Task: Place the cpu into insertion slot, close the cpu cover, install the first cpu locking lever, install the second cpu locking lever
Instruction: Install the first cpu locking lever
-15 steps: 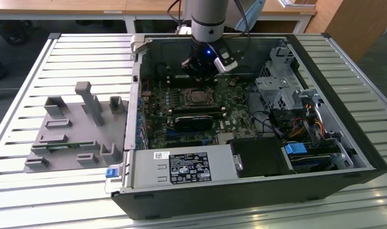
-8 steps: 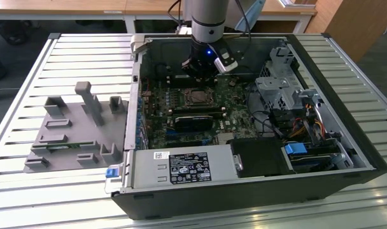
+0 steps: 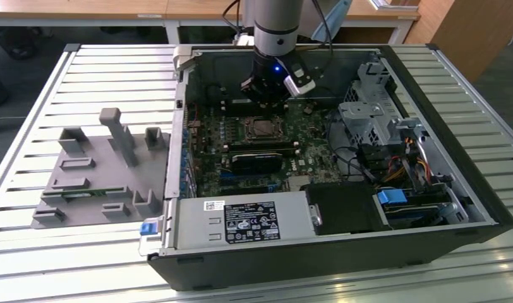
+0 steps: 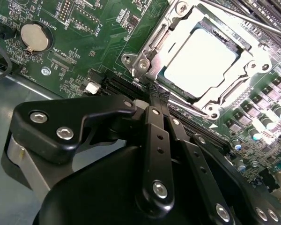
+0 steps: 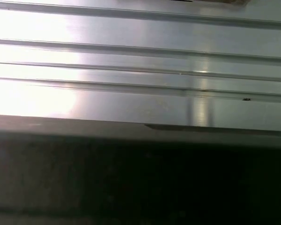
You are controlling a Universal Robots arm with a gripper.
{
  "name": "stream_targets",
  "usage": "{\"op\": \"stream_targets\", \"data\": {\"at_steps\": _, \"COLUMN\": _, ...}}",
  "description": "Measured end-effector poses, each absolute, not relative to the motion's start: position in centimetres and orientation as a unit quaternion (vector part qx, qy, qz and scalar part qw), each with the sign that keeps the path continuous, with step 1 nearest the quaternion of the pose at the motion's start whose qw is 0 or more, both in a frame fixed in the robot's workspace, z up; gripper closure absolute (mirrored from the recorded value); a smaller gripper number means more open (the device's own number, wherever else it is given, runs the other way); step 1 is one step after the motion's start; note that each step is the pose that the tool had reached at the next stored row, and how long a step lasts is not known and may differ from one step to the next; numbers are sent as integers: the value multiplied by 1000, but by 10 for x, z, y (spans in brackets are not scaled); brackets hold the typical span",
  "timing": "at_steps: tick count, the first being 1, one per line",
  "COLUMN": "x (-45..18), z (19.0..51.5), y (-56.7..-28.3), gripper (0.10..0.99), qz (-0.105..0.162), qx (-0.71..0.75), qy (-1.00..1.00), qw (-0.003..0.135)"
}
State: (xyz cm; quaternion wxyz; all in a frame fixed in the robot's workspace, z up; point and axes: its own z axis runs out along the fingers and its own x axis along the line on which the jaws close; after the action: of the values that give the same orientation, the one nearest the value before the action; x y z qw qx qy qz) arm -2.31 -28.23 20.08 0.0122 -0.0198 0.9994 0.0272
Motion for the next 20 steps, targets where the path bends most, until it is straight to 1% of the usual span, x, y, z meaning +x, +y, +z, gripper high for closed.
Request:
{"op": "stream_targets", "data": {"at_steps": 12, "x": -23, "z": 198, "y": -282, "gripper": 976, "qz": 13, "qx": -20, "qy": 1000, "qw": 12}}
{"op": "stream_targets", "data": {"at_steps": 20, "x": -23, "z": 197, "y": -282, "gripper": 976, "qz": 13, "qx": -20, "qy": 1000, "qw": 12}}
